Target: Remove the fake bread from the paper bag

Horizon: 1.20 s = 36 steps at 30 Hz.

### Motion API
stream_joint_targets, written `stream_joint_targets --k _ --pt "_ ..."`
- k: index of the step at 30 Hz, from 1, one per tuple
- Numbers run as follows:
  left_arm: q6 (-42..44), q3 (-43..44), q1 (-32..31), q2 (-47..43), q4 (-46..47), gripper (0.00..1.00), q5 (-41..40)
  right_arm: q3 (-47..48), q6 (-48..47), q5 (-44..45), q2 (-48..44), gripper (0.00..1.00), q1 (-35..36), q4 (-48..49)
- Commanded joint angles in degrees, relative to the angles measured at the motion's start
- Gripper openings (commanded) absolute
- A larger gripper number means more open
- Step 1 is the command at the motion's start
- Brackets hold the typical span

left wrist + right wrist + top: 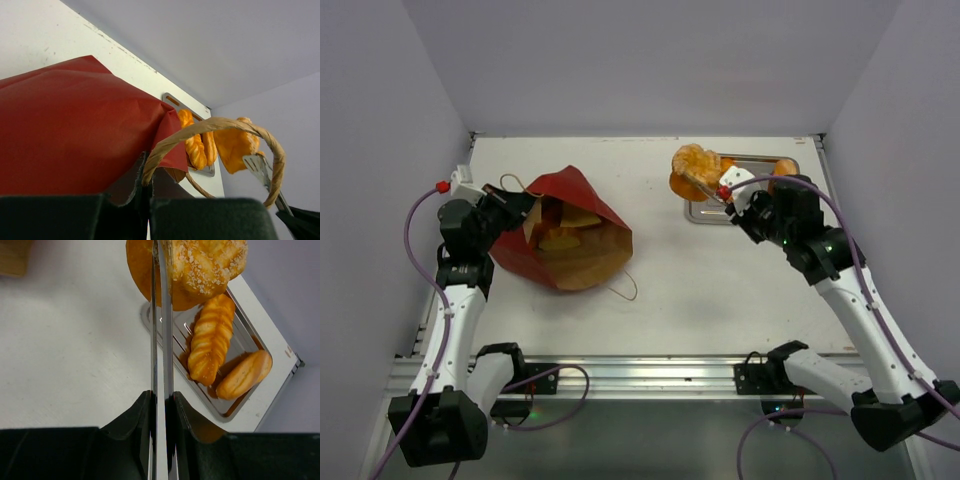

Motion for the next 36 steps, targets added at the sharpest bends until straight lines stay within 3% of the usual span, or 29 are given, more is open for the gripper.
stream_joint_targets --k 1,16,36 --pt "1.19 1.76 0.33 -1.32 0.13 0.00 1.97 -0.81 1.69 0.48 3.24 0.00 -4.14 10.35" --pt "4.00 1.50 0.42 -1.14 0.31 0.00 4.70 -8.10 -0.51 1.27 13.88 0.00 -8.19 20.81" --pt "4.53 1.85 0.42 -0.97 -0.04 0.00 5.32 -16.01 -1.30 -0.58 18.28 0.03 -11.09 26.79"
